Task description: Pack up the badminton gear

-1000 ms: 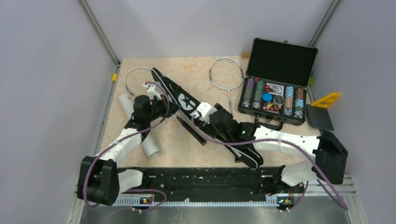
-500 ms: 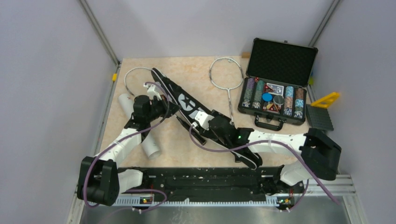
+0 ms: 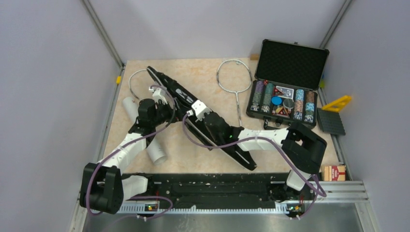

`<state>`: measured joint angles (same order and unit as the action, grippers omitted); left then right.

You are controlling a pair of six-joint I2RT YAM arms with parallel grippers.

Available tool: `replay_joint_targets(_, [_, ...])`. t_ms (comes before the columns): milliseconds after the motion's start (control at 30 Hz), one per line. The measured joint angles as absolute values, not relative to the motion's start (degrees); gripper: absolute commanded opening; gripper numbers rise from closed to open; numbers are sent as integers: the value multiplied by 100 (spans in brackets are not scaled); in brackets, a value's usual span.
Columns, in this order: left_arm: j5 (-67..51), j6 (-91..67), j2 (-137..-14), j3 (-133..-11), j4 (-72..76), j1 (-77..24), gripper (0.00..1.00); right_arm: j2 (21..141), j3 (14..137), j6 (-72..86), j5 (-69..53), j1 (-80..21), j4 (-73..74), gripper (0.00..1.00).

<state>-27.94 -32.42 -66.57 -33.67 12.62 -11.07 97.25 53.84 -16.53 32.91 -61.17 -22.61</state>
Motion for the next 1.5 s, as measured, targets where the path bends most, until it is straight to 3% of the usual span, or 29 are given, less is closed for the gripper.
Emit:
replay_joint_targets(367, [-3168, -3350, -6652, -3330, 1553, -1194, 99, 9721, 6101, 139, 3719, -6001, -976, 0])
replay_joint_targets(900, [-2755, -3586, -7557, -3439, 1682, -1538, 89, 8917, 5505, 1922, 2344, -5415, -878, 0])
replay_joint_targets(967, [-2698, -3594, -7677, -3540, 1682, -1645, 80, 8923, 5487, 2010, 2270, -5415, -947, 0])
replay_joint_targets(1033, [-2609, -3614, -7806, -3658, 1684, -1728, 64, 8923, 5395, 2115, 2196, -5415, -1164, 0])
replay_joint_targets(1200, [-2187, -3535, -7966, -3839, 1516, -1774, 2, 8923, 5172, 2394, 2272, -5380, -1350, 0])
replay_joint_targets(1500, [-471, -3085, -7354, -4152, -152, -1826, 0, 8674, 4633, 3583, 2410, -4036, -1118, 3])
